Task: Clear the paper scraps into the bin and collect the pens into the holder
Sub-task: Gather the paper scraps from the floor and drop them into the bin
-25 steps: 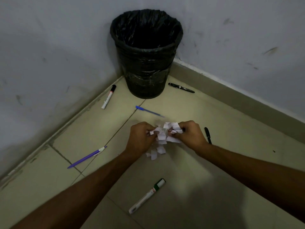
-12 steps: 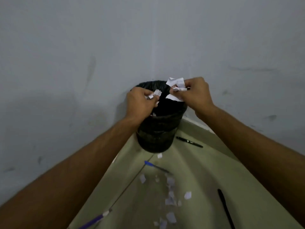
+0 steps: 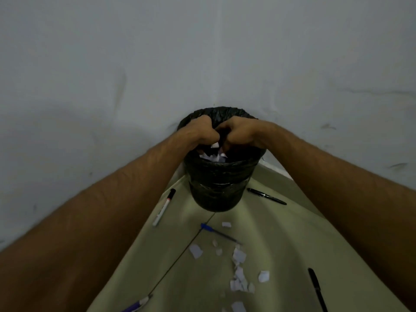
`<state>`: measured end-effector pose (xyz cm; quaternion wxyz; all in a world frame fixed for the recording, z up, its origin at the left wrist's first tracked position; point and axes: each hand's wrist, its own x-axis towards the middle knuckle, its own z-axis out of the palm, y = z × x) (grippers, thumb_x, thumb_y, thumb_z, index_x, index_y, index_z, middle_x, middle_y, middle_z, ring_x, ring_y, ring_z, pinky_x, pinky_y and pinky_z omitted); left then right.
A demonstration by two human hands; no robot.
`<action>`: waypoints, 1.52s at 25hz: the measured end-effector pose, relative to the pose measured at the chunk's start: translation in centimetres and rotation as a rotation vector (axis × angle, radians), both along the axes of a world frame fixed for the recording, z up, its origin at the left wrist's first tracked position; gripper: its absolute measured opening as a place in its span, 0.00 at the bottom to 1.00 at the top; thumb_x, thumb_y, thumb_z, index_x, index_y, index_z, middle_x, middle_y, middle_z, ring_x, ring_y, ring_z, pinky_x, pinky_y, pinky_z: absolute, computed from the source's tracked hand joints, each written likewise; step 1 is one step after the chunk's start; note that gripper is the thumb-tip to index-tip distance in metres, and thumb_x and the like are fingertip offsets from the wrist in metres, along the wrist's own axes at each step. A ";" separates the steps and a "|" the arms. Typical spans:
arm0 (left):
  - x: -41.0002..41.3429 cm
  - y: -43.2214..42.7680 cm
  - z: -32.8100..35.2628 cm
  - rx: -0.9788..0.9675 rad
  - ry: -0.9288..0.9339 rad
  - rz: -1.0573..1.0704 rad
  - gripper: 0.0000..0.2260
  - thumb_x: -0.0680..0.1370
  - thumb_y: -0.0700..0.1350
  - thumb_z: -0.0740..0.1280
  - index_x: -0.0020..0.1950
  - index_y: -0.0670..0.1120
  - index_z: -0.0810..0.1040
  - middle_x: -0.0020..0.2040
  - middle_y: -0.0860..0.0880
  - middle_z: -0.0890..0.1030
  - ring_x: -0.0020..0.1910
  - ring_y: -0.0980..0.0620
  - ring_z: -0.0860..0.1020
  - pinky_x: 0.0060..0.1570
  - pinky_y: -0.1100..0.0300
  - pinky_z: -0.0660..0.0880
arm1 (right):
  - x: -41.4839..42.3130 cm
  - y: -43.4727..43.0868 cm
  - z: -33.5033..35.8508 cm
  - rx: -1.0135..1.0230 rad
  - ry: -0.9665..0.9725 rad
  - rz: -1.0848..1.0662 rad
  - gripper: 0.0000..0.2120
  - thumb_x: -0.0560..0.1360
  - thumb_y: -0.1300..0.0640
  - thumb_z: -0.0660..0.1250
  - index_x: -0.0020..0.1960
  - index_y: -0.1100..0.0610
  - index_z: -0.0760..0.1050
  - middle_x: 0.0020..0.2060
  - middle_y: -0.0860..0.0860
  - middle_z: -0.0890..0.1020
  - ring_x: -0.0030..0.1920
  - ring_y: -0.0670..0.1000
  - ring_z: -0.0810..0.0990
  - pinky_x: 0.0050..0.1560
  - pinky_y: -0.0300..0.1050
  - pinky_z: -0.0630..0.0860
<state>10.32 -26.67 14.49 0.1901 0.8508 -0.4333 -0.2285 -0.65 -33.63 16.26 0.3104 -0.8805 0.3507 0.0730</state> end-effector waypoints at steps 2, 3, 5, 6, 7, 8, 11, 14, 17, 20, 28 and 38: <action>-0.8 1.1 0.6 -0.006 0.006 -0.014 0.11 0.72 0.40 0.67 0.54 0.39 0.78 0.47 0.39 0.81 0.42 0.42 0.82 0.39 0.52 0.83 | -0.8 0.9 0.3 -0.021 -0.018 0.000 0.27 0.72 0.68 0.67 0.69 0.50 0.73 0.58 0.54 0.80 0.55 0.56 0.80 0.53 0.49 0.78; -1.0 1.6 1.0 -0.031 -0.025 -0.021 0.13 0.72 0.41 0.66 0.55 0.40 0.78 0.49 0.40 0.82 0.45 0.42 0.82 0.40 0.54 0.81 | -1.3 1.3 0.6 -0.121 -0.072 -0.005 0.26 0.72 0.67 0.66 0.67 0.51 0.75 0.57 0.54 0.81 0.55 0.56 0.81 0.53 0.47 0.78; -1.4 3.5 1.2 -0.233 -0.118 -0.009 0.16 0.70 0.41 0.65 0.57 0.43 0.80 0.51 0.42 0.82 0.49 0.44 0.81 0.44 0.57 0.78 | -3.5 2.5 0.8 -0.315 -0.311 -0.113 0.16 0.71 0.65 0.70 0.57 0.55 0.82 0.49 0.55 0.85 0.48 0.53 0.84 0.51 0.44 0.80; -2.0 5.2 0.9 -0.402 -0.135 0.006 0.16 0.70 0.41 0.65 0.57 0.44 0.80 0.50 0.44 0.83 0.48 0.47 0.81 0.47 0.57 0.78 | -5.2 3.6 0.6 -0.339 -0.458 -0.185 0.09 0.70 0.62 0.72 0.50 0.56 0.83 0.41 0.54 0.86 0.40 0.50 0.85 0.45 0.43 0.83; -2.6 7.2 0.0 -0.616 -0.135 0.038 0.14 0.71 0.42 0.65 0.56 0.45 0.80 0.46 0.46 0.83 0.45 0.50 0.81 0.48 0.58 0.78 | -7.2 4.9 0.1 -0.340 -0.589 -0.222 0.02 0.71 0.58 0.74 0.43 0.56 0.83 0.34 0.52 0.85 0.32 0.46 0.84 0.37 0.40 0.83; -3.3 9.5 -1.5 -0.815 -0.132 0.073 0.10 0.73 0.44 0.66 0.53 0.46 0.81 0.42 0.47 0.82 0.40 0.52 0.80 0.45 0.59 0.78 | -9.2 6.1 -0.9 -0.353 -0.659 -0.249 0.06 0.72 0.54 0.74 0.38 0.55 0.82 0.28 0.49 0.83 0.26 0.43 0.81 0.31 0.35 0.79; -5.7 15.7 -9.5 -0.730 -0.098 0.040 0.04 0.77 0.45 0.65 0.45 0.48 0.80 0.37 0.48 0.80 0.35 0.55 0.77 0.39 0.60 0.76 | -13.7 8.7 -7.4 -0.297 -0.465 -0.191 0.10 0.76 0.51 0.69 0.39 0.55 0.84 0.30 0.49 0.84 0.29 0.42 0.81 0.37 0.31 0.77; -7.4 18.4 -18.0 -0.095 -0.144 -0.276 0.14 0.78 0.44 0.64 0.64 0.47 0.76 0.60 0.45 0.78 0.58 0.50 0.76 0.59 0.53 0.75 | -15.2 9.2 -15.2 -0.225 -0.125 -0.052 0.11 0.77 0.63 0.65 0.55 0.57 0.83 0.51 0.53 0.86 0.47 0.47 0.83 0.52 0.36 0.74; -8.4 18.7 -22.3 0.170 -0.280 -0.432 0.26 0.77 0.44 0.62 0.76 0.47 0.61 0.76 0.42 0.61 0.74 0.43 0.60 0.72 0.47 0.64 | -14.4 8.5 -19.6 -0.213 -0.017 0.067 0.17 0.76 0.65 0.63 0.63 0.58 0.79 0.60 0.55 0.81 0.58 0.53 0.79 0.60 0.42 0.74; -9.2 18.8 -23.6 0.152 -0.301 -0.379 0.27 0.78 0.48 0.61 0.77 0.48 0.58 0.77 0.40 0.56 0.75 0.41 0.56 0.73 0.47 0.61 | -12.5 7.3 -22.2 -0.212 0.011 0.135 0.21 0.75 0.59 0.68 0.68 0.56 0.73 0.64 0.54 0.75 0.62 0.55 0.75 0.62 0.48 0.74; -13.3 21.2 -25.6 -0.183 -0.182 -0.611 0.25 0.77 0.46 0.59 0.73 0.38 0.65 0.71 0.37 0.68 0.70 0.42 0.65 0.70 0.52 0.66 | -15.4 5.9 -24.6 -0.375 0.112 0.261 0.19 0.79 0.53 0.60 0.69 0.55 0.70 0.65 0.55 0.73 0.60 0.56 0.76 0.56 0.54 0.78; -15.2 20.2 -25.3 -0.126 -0.130 -0.660 0.26 0.77 0.42 0.64 0.74 0.37 0.65 0.74 0.37 0.65 0.73 0.39 0.64 0.71 0.46 0.65 | -22.7 12.6 -23.1 -0.218 0.123 0.427 0.16 0.73 0.58 0.67 0.60 0.54 0.79 0.59 0.51 0.77 0.57 0.54 0.77 0.50 0.48 0.78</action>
